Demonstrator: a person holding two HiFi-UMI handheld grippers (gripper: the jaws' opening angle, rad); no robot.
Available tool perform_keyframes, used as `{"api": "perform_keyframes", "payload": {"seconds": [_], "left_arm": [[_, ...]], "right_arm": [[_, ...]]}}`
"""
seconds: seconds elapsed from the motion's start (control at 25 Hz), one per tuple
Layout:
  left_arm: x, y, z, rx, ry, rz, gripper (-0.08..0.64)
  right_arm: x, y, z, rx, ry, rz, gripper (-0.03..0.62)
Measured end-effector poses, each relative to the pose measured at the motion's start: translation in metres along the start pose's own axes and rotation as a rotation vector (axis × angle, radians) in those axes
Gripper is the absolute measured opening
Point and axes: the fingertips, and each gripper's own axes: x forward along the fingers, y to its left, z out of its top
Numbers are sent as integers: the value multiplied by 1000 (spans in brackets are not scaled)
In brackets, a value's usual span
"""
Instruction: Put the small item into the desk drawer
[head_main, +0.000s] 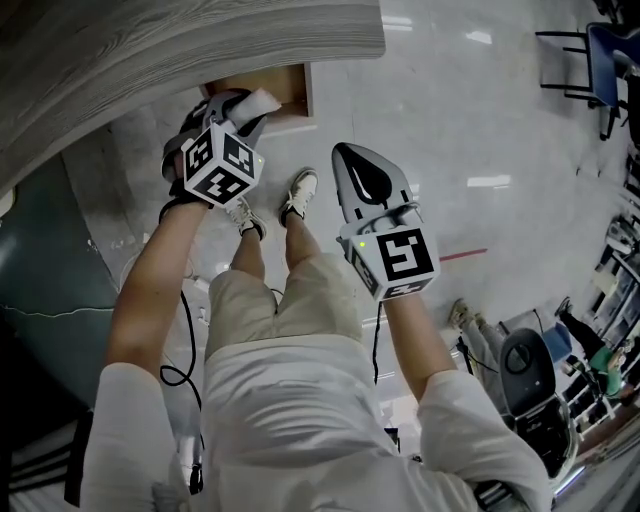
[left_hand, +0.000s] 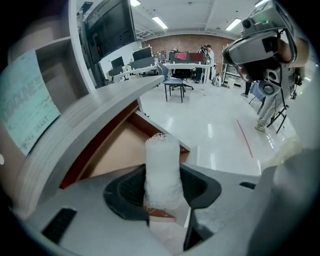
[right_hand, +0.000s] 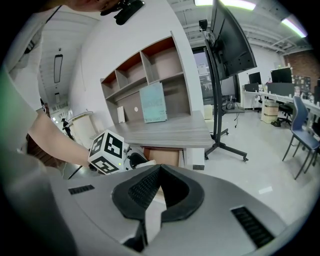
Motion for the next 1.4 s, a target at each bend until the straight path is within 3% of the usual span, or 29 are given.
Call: {"api": "perform_keyframes", "payload": {"seconds": [1.08,1.4], "left_arm": [[49,-17,-9,215,190,-9,187],[56,-17,-16,235,242,-5,187]], "right_arm": [[-26,-36,-34,45,9,-22,-2],[-35,-45,-46,48,21,-24,-2]]}}
